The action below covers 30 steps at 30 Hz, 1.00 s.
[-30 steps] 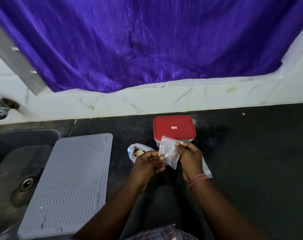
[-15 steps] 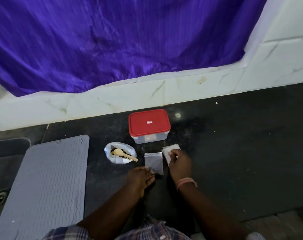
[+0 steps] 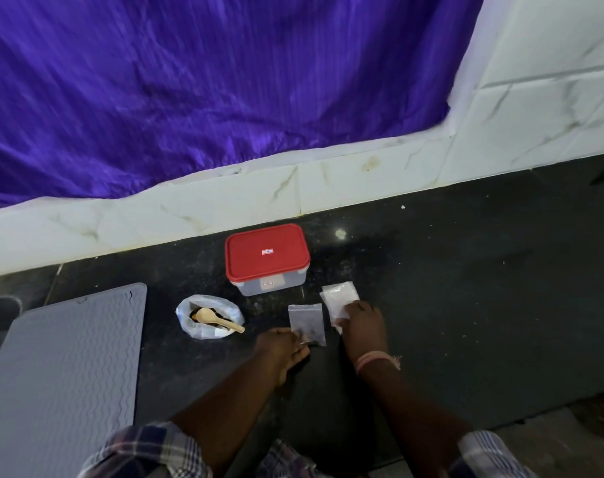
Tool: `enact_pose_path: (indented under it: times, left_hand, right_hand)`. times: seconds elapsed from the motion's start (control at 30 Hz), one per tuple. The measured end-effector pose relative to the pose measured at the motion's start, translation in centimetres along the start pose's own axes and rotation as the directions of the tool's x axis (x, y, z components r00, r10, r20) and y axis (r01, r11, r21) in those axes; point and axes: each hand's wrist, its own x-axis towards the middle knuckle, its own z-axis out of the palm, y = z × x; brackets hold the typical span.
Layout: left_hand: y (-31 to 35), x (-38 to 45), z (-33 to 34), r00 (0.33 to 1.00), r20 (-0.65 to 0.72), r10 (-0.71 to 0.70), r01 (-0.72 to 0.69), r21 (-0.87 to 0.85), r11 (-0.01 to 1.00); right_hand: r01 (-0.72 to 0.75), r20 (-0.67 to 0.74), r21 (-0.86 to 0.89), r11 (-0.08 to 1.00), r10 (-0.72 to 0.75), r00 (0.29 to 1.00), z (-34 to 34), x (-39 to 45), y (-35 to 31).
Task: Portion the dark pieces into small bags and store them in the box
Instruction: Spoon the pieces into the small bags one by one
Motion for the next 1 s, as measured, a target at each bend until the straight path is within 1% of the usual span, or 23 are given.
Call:
enact_pose_path:
  times: [0.07,0.13,0.17,0.27,0.33,0.37,0.43,0.47,0.5,0.53,0.57,0.63,0.7,0.77,0.8,0.87,0.9,0.93,1.0]
  left_hand:
    - [0.2,0.0,0.6,1.000,-0.025,-0.010,0.011,0.040,0.999]
    - [0.6,-0.4,1.0,0.996,-0.093,-0.010,0.026,0.173,0.985]
    - [0.6,-0.5,1.0,0.992,-0.123,0.019,0.014,0.265,0.964]
    - [0.7,-0.8,0.9,0.969,-0.165,0.184,-0.071,0.528,0.846]
    - [0.8,-1.1,0.8,0.940,-0.143,0.309,-0.170,0.589,0.790]
    - [0.9,-1.1,0.9,0.922,-0.096,0.375,-0.257,0.574,0.778]
    - [0.9,-1.8,1.2,0.875,0.053,0.481,-0.443,0.489,0.751]
    - [1.1,-2.2,1.2,0.840,0.123,0.528,-0.521,0.450,0.725]
    - [1.2,-2.5,1.2,0.813,0.164,0.559,-0.570,0.422,0.705]
    - [1.5,-2.8,0.9,0.794,0.168,0.584,-0.597,0.393,0.699]
    - [1.7,-3.0,0.6,0.787,0.151,0.598,-0.607,0.360,0.708]
    - [2.1,-3.3,-0.3,0.787,0.107,0.607,-0.610,0.276,0.743]
    - [2.5,-3.6,-1.5,0.811,0.085,0.579,-0.583,0.189,0.790]
    - [3.1,-4.0,-2.6,0.838,0.078,0.540,-0.546,0.117,0.830]
    - [3.4,-4.0,-3.2,0.847,0.068,0.528,-0.532,0.092,0.842]
    - [4.3,-4.0,-4.5,0.857,0.045,0.514,-0.515,0.025,0.857]
    - [4.8,-4.0,-5.0,0.862,0.051,0.504,-0.504,-0.026,0.863]
    - [5.2,-4.2,-5.4,0.869,0.069,0.489,-0.485,-0.071,0.872]
    - [5.8,-4.2,-6.2,0.878,0.105,0.468,-0.456,-0.118,0.882]
  right_hand:
    - [0.017,-0.015,0.020,1.000,-0.017,1.000,-0.3,0.2,0.2]
    - [0.033,-0.055,0.032,0.999,-0.032,0.998,-0.5,0.1,0.2]
    - [0.026,-0.080,0.054,0.998,-0.022,0.997,-0.6,0.0,0.3]
    - [-0.042,-0.186,0.118,0.992,0.063,0.980,-1.0,0.0,-0.1]
    - [-0.024,-0.298,0.177,0.984,0.077,0.952,-1.9,-0.2,-1.3]
    - [0.012,-0.348,0.212,0.977,0.064,0.935,-2.4,-0.4,-2.4]
    - [0.053,-0.373,0.358,0.932,0.091,0.923,-3.7,-1.3,-5.3]
    - [0.029,-0.331,0.495,0.868,0.157,0.930,-4.2,-1.8,-6.9]
    - [-0.020,-0.246,0.636,0.772,0.227,0.942,-4.3,-2.1,-8.2]
    - [-0.092,-0.144,0.736,0.671,0.289,0.946,-4.3,-2.4,-9.4]
    - [-0.136,-0.084,0.794,0.593,0.327,0.941,-4.0,-2.4,-10.1]
    - [-0.160,-0.044,0.829,0.536,0.348,0.936,-3.9,-2.7,-11.2]
    - [-0.156,-0.036,0.841,0.519,0.341,0.940,-4.1,-3.2,-12.3]
    - [-0.098,-0.067,0.852,0.514,0.294,0.953,-3.9,-4.1,-13.2]
    - [-0.046,-0.120,0.827,0.561,0.256,0.959,-3.8,-4.5,-13.5]
    - [0.131,-0.271,0.693,0.709,0.088,0.959,-3.6,-5.4,-13.9]
    - [0.202,-0.304,0.634,0.746,0.000,0.953,-3.6,-5.6,-14.0]
    - [0.225,-0.286,0.621,0.751,-0.050,0.957,-3.8,-5.8,-14.3]
    - [0.212,-0.222,0.666,0.716,-0.081,0.972,-4.3,-5.9,-14.9]
